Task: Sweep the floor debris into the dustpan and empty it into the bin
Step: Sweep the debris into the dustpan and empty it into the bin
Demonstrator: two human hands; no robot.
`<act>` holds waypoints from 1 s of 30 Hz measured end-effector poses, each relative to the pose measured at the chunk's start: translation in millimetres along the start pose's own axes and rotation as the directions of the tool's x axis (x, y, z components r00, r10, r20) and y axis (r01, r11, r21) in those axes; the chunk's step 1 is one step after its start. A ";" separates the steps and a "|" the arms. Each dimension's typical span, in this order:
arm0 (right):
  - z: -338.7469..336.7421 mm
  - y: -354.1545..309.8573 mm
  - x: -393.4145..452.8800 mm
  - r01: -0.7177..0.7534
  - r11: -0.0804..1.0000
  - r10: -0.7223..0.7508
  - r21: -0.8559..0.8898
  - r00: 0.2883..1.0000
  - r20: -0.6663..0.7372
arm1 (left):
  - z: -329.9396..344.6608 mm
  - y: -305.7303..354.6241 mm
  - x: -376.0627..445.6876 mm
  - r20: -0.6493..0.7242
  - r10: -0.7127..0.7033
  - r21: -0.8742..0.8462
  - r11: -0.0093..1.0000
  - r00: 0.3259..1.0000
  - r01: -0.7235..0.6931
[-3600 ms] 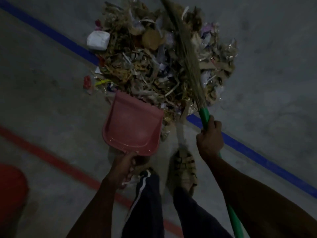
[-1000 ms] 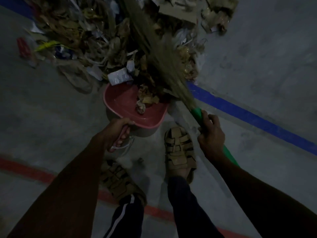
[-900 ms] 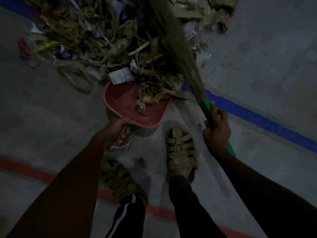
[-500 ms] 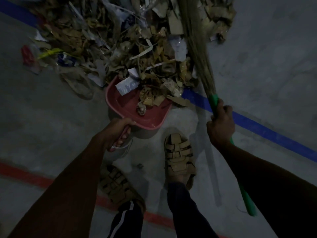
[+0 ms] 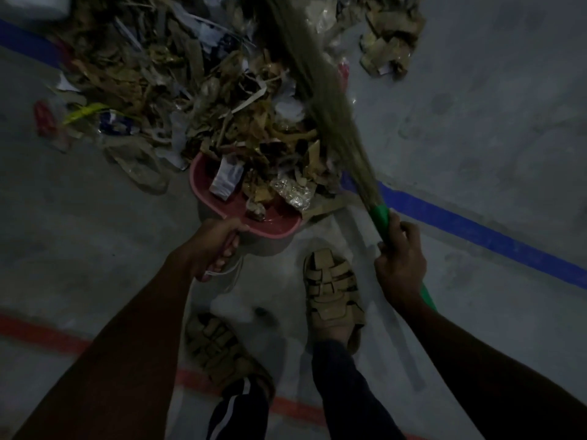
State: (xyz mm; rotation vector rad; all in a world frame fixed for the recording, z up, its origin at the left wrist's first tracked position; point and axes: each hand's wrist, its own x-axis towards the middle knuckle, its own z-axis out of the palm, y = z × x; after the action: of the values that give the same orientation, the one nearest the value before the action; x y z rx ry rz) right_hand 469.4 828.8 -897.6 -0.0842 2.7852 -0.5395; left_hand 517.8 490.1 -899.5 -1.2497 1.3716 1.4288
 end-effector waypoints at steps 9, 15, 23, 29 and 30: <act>2.9 1.0 49.4 -0.067 0.986 0.085 -0.152 0.990 0.116 | 11.9 7.0 -1.2 0.004 0.018 -0.018 1.000 1.000 -0.018; 2.4 3.8 18.9 0.057 0.992 -0.030 -0.115 0.974 0.224 | 15.4 13.1 -4.1 -0.009 0.040 -0.026 0.999 0.999 -0.040; 1.1 0.3 -10.5 0.044 0.995 -0.016 -0.087 0.955 0.296 | 32.2 6.2 -15.3 -0.035 0.063 -0.052 0.997 0.997 -0.065; -18.3 -9.2 -24.8 0.061 0.996 -0.039 -0.063 0.954 0.297 | 31.0 7.7 -43.5 -0.069 0.098 -0.045 0.994 0.993 -0.101; -23.8 -10.9 -27.6 0.054 0.996 -0.032 -0.066 0.954 0.299 | 29.8 7.8 -50.6 -0.071 0.104 -0.037 0.994 0.992 -0.107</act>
State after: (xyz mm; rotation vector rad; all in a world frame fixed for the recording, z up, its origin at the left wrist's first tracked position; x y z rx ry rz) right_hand 488.4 830.2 -864.7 -0.2243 2.5114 -0.3972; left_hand 517.1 523.4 -850.6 -1.2791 1.4811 1.5051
